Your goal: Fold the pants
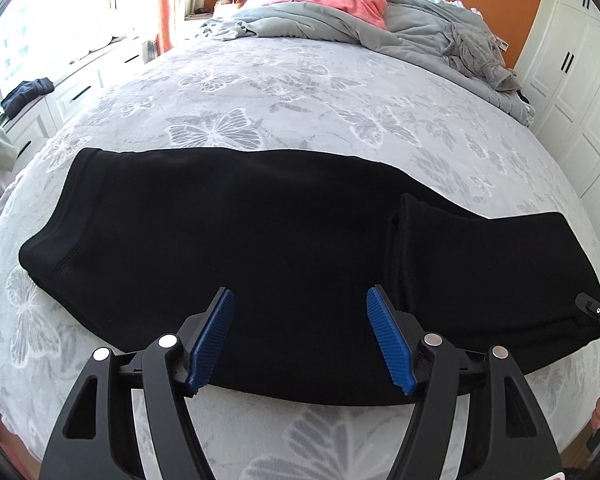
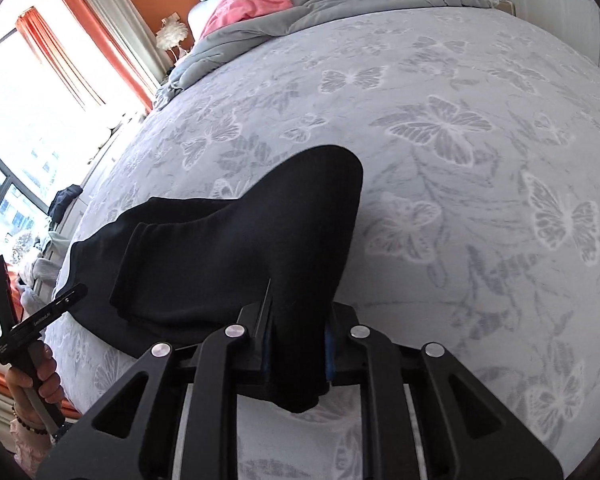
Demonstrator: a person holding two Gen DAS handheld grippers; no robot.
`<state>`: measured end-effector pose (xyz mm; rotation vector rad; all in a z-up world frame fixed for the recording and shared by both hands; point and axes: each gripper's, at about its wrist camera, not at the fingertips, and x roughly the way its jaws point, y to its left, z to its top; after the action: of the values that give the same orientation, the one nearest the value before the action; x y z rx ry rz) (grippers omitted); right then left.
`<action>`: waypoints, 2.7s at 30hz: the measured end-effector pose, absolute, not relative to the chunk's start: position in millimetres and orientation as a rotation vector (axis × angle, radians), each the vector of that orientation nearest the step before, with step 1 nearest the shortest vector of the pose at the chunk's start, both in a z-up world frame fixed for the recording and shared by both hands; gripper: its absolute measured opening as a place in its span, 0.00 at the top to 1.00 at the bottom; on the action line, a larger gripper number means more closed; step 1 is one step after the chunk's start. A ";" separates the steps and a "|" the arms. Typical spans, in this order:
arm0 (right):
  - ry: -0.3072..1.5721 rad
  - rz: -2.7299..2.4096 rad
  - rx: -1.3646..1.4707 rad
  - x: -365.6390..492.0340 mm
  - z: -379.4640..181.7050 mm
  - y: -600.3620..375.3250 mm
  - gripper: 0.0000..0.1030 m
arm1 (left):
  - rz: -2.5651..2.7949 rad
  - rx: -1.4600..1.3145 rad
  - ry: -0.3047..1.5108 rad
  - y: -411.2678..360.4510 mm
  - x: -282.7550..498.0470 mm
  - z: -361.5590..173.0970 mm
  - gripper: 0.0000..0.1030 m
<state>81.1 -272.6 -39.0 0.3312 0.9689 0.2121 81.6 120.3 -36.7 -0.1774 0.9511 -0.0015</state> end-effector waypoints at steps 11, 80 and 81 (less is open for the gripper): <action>1.003 0.162 0.357 73.2 -47.7 -302.4 0.81 | 0.021 -0.133 0.964 111.8 81.6 -41.9 0.33; 1.136 0.145 0.351 84.6 -97.7 -275.3 0.45 | 0.157 -0.347 1.015 236.6 42.6 -48.4 0.21; 1.116 0.163 0.347 83.7 -93.3 -272.4 0.70 | 0.143 -0.353 1.017 231.4 44.0 -47.5 0.21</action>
<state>83.7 -272.4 -93.3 0.3469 1.1160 0.1627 44.0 231.4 -47.5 -0.3526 1.0171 0.1433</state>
